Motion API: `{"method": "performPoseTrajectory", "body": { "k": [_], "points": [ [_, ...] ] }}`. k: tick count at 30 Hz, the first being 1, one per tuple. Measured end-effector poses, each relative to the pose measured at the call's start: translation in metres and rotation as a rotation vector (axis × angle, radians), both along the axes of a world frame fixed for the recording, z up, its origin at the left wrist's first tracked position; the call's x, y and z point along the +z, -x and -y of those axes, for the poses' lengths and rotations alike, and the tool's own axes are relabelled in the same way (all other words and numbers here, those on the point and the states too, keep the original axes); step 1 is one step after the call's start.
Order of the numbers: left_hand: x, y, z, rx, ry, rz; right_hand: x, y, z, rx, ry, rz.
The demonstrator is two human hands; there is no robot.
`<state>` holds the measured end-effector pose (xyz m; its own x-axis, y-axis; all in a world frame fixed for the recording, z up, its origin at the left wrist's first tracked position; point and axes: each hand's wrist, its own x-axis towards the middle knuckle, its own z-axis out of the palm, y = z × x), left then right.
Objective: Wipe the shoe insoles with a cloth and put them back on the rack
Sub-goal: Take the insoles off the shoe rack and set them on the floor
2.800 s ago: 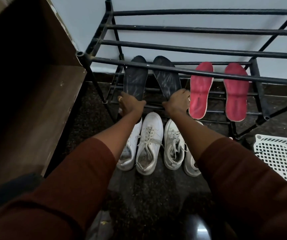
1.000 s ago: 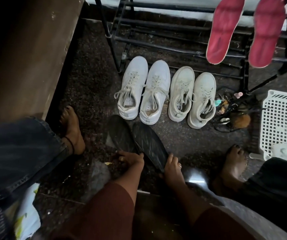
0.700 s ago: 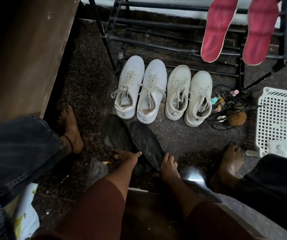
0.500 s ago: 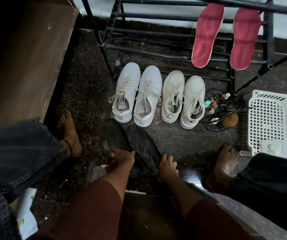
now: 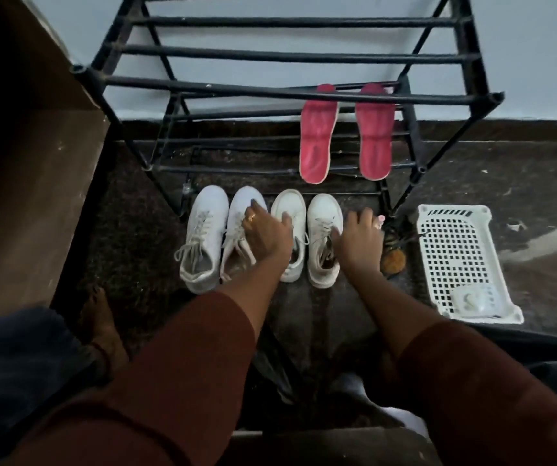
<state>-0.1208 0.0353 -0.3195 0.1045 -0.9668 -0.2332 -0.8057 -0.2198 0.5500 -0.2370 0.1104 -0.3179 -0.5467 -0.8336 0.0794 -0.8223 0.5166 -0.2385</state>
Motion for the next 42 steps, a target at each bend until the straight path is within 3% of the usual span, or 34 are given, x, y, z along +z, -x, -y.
{"method": "performPoseTrajectory", "body": {
  "k": [3, 8, 15, 22, 29, 32, 42],
  "points": [
    [0.018, 0.041, 0.039, -0.128, 0.043, -0.051, 0.022, 0.039, 0.034, -0.078, 0.101, -0.029],
    [0.03, 0.089, 0.092, -0.176, 0.029, -0.069, 0.037, 0.084, 0.087, -0.162, 0.024, 0.054],
    [0.034, 0.114, 0.126, -0.127, -0.016, -0.073, 0.03, 0.098, 0.13, -0.254, -0.108, 0.211],
    [0.038, 0.128, 0.131, -0.222, -0.124, -0.079, 0.028, 0.1, 0.131, -0.295, 0.005, 0.282],
    [0.062, 0.119, 0.095, -0.061, -0.136, -0.192, 0.033, 0.077, 0.094, -0.256, 0.127, 0.284],
    [0.058, 0.111, 0.072, -0.029, -0.244, -0.235, 0.031, 0.06, 0.07, -0.241, 0.157, 0.297],
    [0.03, 0.066, -0.046, 0.132, -0.249, -0.392, 0.006, -0.014, -0.033, -0.357, 0.157, 0.468]
  ]
}}
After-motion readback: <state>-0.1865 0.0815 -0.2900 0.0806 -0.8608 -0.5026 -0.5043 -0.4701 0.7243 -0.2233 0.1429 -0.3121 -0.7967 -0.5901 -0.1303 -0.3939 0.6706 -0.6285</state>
